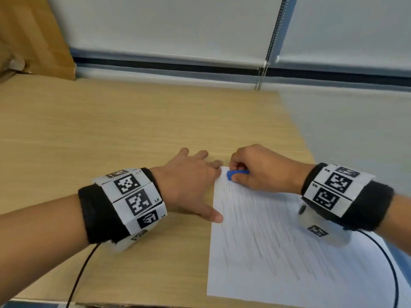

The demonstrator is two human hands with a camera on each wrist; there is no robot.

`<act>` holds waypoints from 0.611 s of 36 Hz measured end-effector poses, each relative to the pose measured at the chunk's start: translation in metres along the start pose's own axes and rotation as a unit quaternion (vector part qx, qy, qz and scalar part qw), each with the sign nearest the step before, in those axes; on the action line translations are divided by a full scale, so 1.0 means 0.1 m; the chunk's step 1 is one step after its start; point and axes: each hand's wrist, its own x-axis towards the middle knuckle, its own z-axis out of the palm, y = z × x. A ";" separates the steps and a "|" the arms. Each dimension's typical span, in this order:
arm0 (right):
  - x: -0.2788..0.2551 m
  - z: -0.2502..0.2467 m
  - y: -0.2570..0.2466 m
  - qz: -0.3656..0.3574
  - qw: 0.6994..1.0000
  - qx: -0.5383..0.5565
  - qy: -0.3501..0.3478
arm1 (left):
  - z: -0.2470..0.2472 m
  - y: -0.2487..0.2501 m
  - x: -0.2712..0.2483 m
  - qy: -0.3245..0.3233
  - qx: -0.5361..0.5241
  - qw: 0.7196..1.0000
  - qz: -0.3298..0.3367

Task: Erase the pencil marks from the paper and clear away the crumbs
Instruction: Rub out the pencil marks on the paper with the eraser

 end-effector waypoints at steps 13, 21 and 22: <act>0.07 -0.05 -0.01 -0.042 0.998 -0.043 -0.034 | -0.03 0.01 0.04 -0.023 0.022 0.999 -0.003; 0.13 -0.09 0.00 -0.042 0.998 -0.039 -0.029 | -0.01 0.01 0.03 -0.030 0.013 0.999 -0.005; 0.12 -0.07 -0.03 -0.049 0.997 -0.036 -0.036 | 0.00 0.01 0.02 -0.031 0.012 0.999 -0.005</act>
